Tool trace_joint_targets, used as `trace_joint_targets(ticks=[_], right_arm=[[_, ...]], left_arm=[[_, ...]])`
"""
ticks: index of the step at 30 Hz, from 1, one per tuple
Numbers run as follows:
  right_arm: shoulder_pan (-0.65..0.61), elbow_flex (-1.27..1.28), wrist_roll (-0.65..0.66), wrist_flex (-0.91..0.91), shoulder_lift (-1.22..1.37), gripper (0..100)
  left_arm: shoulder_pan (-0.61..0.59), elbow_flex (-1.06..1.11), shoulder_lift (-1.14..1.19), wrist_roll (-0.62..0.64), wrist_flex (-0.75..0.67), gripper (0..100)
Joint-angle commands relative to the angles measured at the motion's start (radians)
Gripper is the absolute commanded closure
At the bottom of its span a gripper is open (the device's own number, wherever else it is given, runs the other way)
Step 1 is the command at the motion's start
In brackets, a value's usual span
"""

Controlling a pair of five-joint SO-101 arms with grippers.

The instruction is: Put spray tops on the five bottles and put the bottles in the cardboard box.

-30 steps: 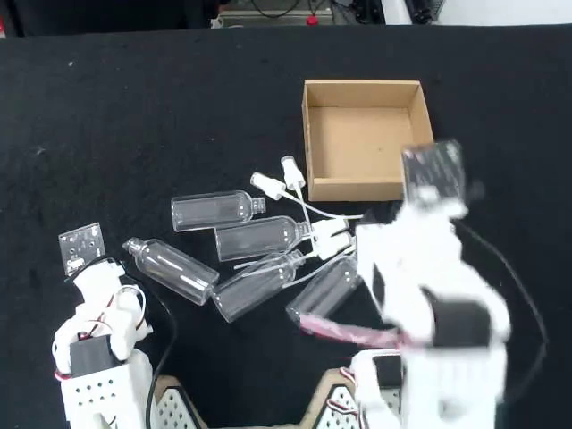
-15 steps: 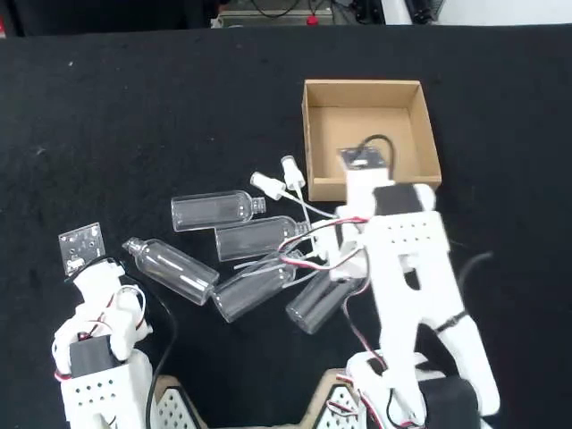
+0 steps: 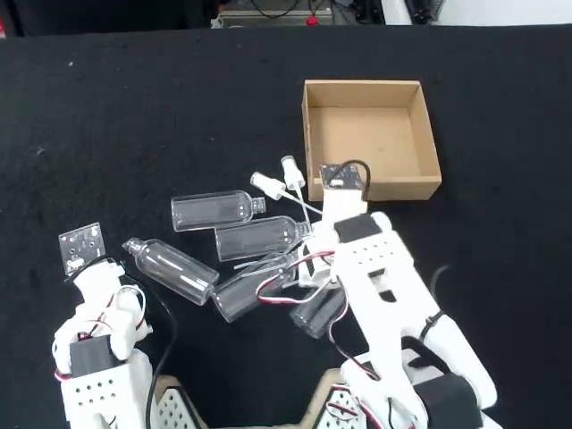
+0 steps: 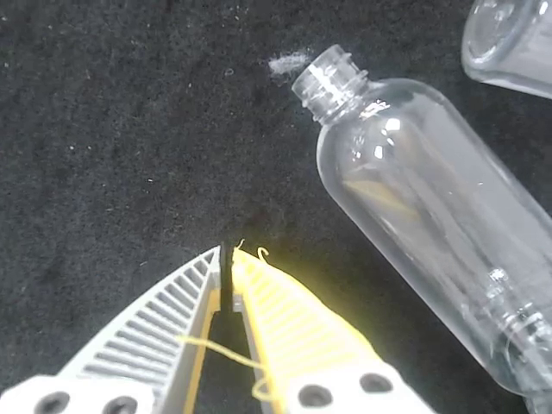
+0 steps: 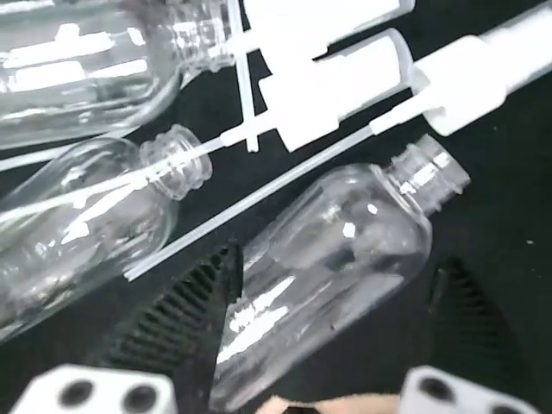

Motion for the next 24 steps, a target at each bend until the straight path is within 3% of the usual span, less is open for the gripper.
trace_joint_targets(ticks=[1,7,16,24], right_arm=[[-0.014,0.022,-0.012,-0.054,0.005,66.9],[-0.014,0.042,-0.003,-0.057,0.005,69.9],[-0.012,-0.001,0.275,-0.095,-0.004,98.2],[-0.012,-0.156,0.457,0.084,-0.004,98.6]], left_arm=[[0.012,0.022,-0.003,-0.002,0.003,97],[0.012,0.022,-0.003,-0.002,0.003,97],[0.010,0.022,-0.003,-0.002,0.003,97],[0.010,0.022,-0.003,-0.002,0.003,97]])
